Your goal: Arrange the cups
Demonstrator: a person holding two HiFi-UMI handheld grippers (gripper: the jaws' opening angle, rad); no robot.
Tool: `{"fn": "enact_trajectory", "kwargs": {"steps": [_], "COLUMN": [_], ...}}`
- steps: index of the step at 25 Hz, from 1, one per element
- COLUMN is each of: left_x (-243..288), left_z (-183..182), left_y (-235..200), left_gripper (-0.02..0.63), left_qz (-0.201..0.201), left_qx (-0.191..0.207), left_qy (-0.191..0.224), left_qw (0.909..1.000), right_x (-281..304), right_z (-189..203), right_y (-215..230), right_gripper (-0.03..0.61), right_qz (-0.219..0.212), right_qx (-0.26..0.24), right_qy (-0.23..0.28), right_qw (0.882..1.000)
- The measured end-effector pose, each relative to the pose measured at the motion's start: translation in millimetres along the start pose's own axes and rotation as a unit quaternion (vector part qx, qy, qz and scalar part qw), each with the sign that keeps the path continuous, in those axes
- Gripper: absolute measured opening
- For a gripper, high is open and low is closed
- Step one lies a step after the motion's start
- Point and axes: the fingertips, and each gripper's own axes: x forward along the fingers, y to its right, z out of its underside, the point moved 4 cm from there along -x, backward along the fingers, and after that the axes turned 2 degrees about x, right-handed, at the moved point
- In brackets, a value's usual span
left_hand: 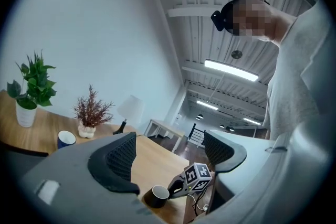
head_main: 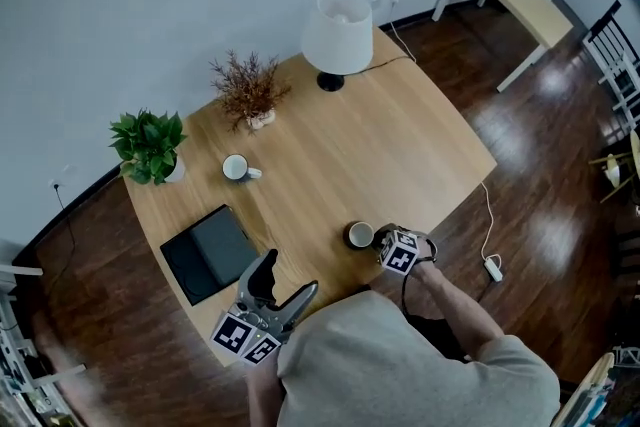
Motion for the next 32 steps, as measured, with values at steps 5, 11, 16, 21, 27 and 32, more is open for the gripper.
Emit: {"fn": "enact_trajectory", "kwargs": {"steps": [5, 11, 16, 21, 27, 32], "left_x": [-20, -32, -39, -63, -118, -161], "left_z": [0, 1, 2, 1, -6, 2], "left_y": [-10, -16, -18, -29, -44, -54], "left_gripper": [0.39, 0.39, 0.39, 0.39, 0.39, 0.39], "left_qz": [-0.03, -0.047, -0.054, -0.087, -0.168, -0.234], "left_qx": [-0.011, -0.017, -0.015, -0.014, -0.016, -0.015], "left_qy": [0.026, 0.046, 0.053, 0.073, 0.122, 0.147], "left_qw": [0.9992, 0.9977, 0.997, 0.9934, 0.9781, 0.9608], "right_x": [3, 5, -13, -37, -19, 32], "right_z": [-2, -6, -39, -156, -342, -435], "right_y": [4, 11, 14, -11, -91, -146], "right_gripper": [0.087, 0.083, 0.084, 0.084, 0.084, 0.084], "right_qz": [-0.005, -0.026, -0.076, -0.122, -0.169, -0.16], "right_qx": [-0.025, -0.011, 0.062, -0.019, -0.199, -0.306], "right_qy": [-0.014, -0.026, 0.046, 0.134, 0.175, 0.139], "right_qw": [1.0, 0.999, 0.994, 0.983, 0.949, 0.928]}}
